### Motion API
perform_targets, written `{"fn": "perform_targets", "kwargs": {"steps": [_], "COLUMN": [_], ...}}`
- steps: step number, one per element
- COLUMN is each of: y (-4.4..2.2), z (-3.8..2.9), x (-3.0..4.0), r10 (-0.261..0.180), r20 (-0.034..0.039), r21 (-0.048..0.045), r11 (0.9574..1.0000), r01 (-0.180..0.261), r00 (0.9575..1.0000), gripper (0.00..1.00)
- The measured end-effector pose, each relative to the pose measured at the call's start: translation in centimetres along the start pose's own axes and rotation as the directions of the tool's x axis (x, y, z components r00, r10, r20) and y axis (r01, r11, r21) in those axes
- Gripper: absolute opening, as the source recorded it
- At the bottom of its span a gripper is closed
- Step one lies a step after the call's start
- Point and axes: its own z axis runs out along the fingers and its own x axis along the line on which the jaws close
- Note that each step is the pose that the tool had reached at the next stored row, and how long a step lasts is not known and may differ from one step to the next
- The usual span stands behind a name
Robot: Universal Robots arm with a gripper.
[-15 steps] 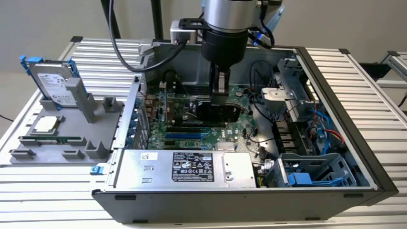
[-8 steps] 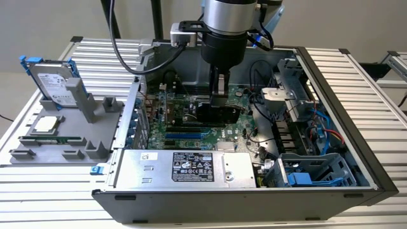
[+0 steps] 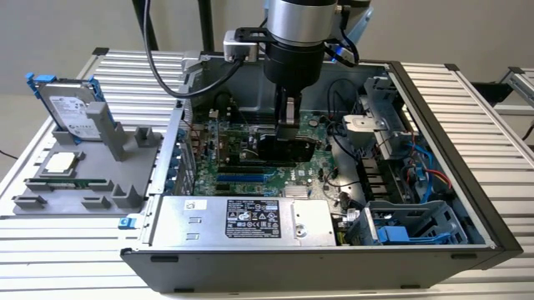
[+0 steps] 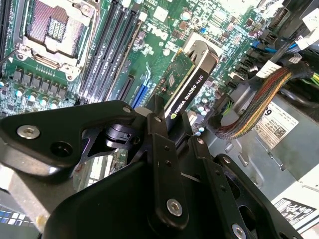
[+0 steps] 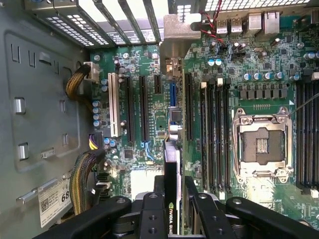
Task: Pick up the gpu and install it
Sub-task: 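Insert the gpu into the slot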
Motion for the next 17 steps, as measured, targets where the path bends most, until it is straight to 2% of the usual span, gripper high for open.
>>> {"fn": "perform_targets", "kwargs": {"steps": [8, 17], "y": [0.01, 0.69], "z": [0.09, 0.92], "x": [0.07, 0.04], "r10": [0.000, 0.000], "r20": [0.0035, 0.0034], "r21": [-0.0001, -0.0002], "r11": [1.0000, 1.0000], "r01": [0.000, 0.000], "r00": [1.0000, 1.0000], "gripper": [0.00, 0.00]}}
